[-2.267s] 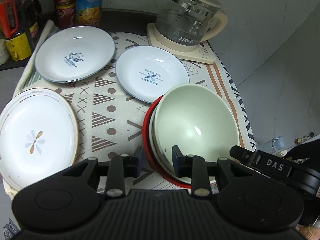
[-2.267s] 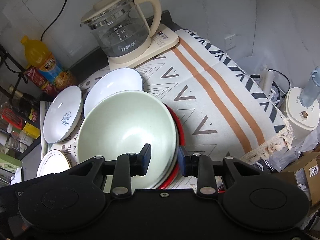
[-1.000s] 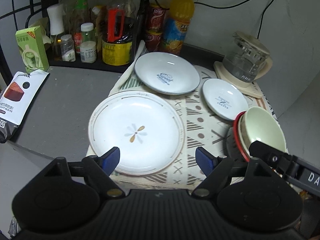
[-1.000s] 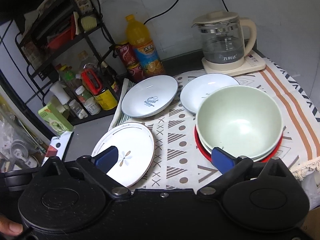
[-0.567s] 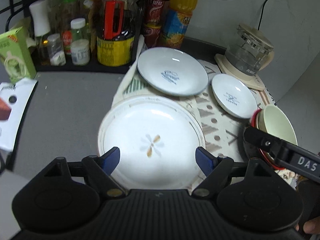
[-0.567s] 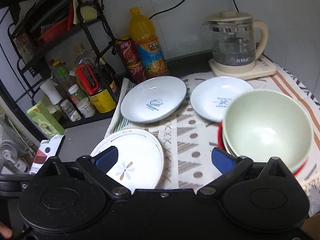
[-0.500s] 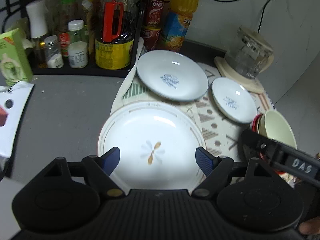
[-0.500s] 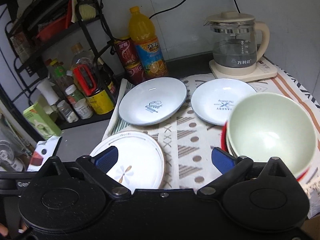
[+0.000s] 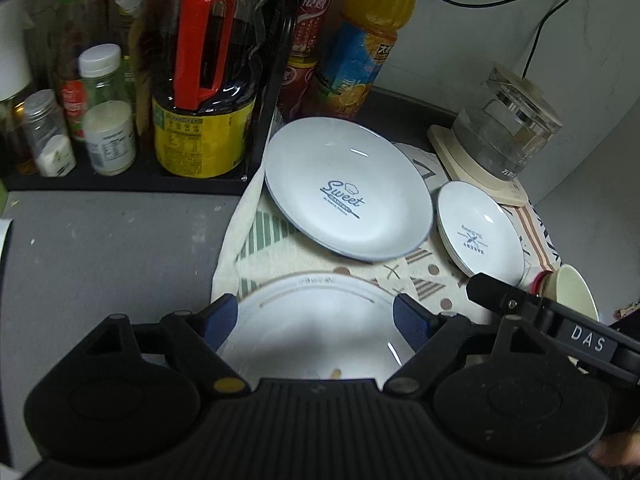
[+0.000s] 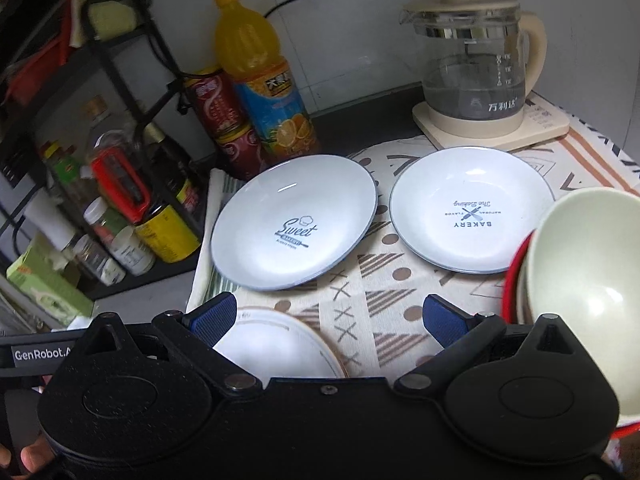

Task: Organize plates and bowls
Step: 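Move the right gripper to the white 'Sweet' plate and grasp its rim, then lift the 'Sweet' plate and lower it onto the white flower plate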

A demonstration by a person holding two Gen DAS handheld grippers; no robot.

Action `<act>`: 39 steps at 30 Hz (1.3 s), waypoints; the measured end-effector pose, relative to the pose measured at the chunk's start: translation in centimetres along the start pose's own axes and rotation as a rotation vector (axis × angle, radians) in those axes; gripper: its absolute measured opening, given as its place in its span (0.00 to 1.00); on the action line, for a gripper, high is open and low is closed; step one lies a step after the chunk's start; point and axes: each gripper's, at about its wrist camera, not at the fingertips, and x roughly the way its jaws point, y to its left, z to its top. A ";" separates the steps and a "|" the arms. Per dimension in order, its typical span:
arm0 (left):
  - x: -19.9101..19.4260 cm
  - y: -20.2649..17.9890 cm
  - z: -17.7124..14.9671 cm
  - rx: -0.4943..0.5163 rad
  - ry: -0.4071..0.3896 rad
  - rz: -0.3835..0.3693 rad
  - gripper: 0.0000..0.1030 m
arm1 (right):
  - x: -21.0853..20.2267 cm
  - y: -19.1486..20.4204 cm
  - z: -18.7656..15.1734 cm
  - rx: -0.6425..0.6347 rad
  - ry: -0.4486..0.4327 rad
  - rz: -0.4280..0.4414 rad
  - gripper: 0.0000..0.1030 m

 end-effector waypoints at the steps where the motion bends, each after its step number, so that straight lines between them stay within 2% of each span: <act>1: 0.4 0.2 0.4 0.003 0.005 -0.001 0.81 | 0.5 0.1 0.2 0.010 0.002 -0.001 0.95; 5: 1.8 1.2 1.7 -0.014 -0.002 -0.031 0.81 | 2.3 0.0 0.8 0.042 0.011 -0.002 0.87; 9: 3.2 1.9 2.9 -0.025 -0.009 -0.044 0.79 | 4.2 -0.3 1.1 0.099 0.042 -0.010 0.74; 12: 4.6 2.4 3.6 -0.054 0.001 -0.062 0.74 | 5.6 -0.8 1.3 0.152 0.059 -0.011 0.66; 17: 6.7 2.9 4.4 -0.062 0.018 -0.081 0.58 | 7.8 -1.9 1.7 0.230 0.085 -0.010 0.63; 24: 9.7 3.4 4.9 -0.087 0.041 -0.099 0.47 | 10.3 -2.6 2.5 0.299 0.132 0.013 0.56; 26: 10.4 3.5 5.0 -0.083 0.045 -0.099 0.40 | 11.2 -2.5 2.8 0.297 0.154 0.012 0.50; 28: 11.3 3.5 5.1 -0.080 0.053 -0.095 0.34 | 12.1 -2.7 2.9 0.303 0.167 0.018 0.38; 31: 12.1 3.4 5.2 -0.080 0.057 -0.098 0.29 | 13.2 -3.0 3.0 0.332 0.187 0.017 0.27; 36: 13.3 3.3 5.1 -0.079 0.066 -0.084 0.20 | 14.1 -3.0 3.4 0.337 0.185 0.034 0.18; 39: 13.6 3.2 5.3 -0.076 0.050 -0.081 0.19 | 14.4 -3.3 3.6 0.353 0.181 0.034 0.15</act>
